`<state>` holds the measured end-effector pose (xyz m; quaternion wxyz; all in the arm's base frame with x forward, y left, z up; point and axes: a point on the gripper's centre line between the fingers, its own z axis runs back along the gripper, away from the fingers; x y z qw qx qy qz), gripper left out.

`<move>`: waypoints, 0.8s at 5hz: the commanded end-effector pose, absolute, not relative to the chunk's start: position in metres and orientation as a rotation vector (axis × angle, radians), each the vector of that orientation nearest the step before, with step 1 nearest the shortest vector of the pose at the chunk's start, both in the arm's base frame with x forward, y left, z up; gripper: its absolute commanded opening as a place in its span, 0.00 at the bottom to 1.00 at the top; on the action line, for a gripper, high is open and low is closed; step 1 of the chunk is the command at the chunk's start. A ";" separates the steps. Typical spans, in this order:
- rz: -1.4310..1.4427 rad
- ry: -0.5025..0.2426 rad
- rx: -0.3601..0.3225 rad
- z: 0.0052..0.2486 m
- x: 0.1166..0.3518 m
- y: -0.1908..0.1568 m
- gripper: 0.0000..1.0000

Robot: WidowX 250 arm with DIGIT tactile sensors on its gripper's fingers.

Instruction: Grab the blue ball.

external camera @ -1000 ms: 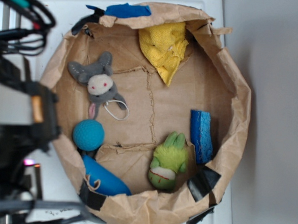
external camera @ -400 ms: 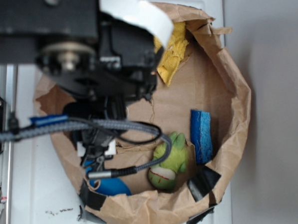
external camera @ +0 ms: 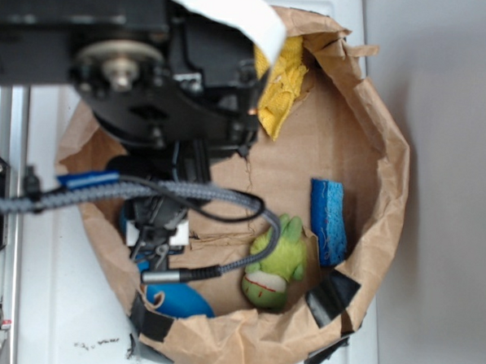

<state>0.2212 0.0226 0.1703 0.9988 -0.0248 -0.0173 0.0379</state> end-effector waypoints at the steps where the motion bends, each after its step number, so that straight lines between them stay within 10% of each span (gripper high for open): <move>1: 0.093 -0.064 -0.046 0.177 0.223 0.026 1.00; 4: 0.164 -0.083 -0.006 0.128 0.228 0.029 1.00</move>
